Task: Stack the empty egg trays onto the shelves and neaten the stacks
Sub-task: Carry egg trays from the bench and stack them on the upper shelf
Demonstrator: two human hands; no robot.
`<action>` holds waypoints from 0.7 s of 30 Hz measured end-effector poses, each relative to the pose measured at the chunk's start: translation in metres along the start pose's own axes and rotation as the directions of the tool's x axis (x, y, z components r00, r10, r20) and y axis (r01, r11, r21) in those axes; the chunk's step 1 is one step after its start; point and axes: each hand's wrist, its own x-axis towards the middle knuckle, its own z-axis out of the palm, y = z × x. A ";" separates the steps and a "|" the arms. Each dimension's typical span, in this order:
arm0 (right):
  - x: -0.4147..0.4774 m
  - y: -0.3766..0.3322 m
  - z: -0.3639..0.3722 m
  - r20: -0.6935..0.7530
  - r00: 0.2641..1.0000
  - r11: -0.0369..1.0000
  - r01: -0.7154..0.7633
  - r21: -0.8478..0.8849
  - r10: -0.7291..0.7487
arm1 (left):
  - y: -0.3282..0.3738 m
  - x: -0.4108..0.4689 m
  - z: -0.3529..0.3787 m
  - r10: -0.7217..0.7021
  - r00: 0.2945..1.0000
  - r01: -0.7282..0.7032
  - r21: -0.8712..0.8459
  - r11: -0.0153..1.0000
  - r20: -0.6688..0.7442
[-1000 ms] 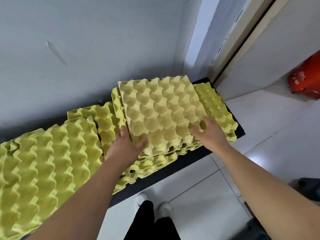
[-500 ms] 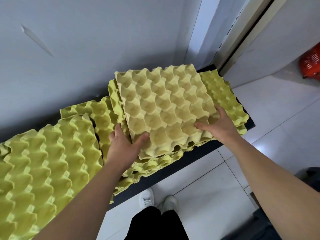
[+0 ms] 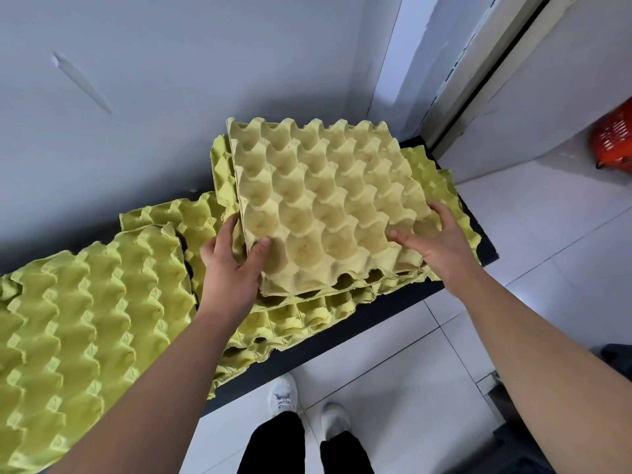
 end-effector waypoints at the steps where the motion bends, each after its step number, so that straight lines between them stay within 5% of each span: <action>1: 0.000 -0.004 -0.004 -0.007 1.000 1.000 0.018 -0.001 -0.018 | 0.003 -0.002 0.000 0.007 1.000 -0.007 -0.018 1.000 -0.006; 14: -0.062 -0.113 -0.044 0.065 0.948 0.950 0.312 -0.003 -0.311 | 0.057 -0.066 -0.065 0.122 0.977 -0.154 -0.182 0.971 -0.175; 21: -0.133 -0.202 -0.028 0.226 0.836 0.861 0.509 0.020 -0.500 | 0.079 -0.138 -0.154 0.139 0.926 -0.227 -0.225 0.948 -0.351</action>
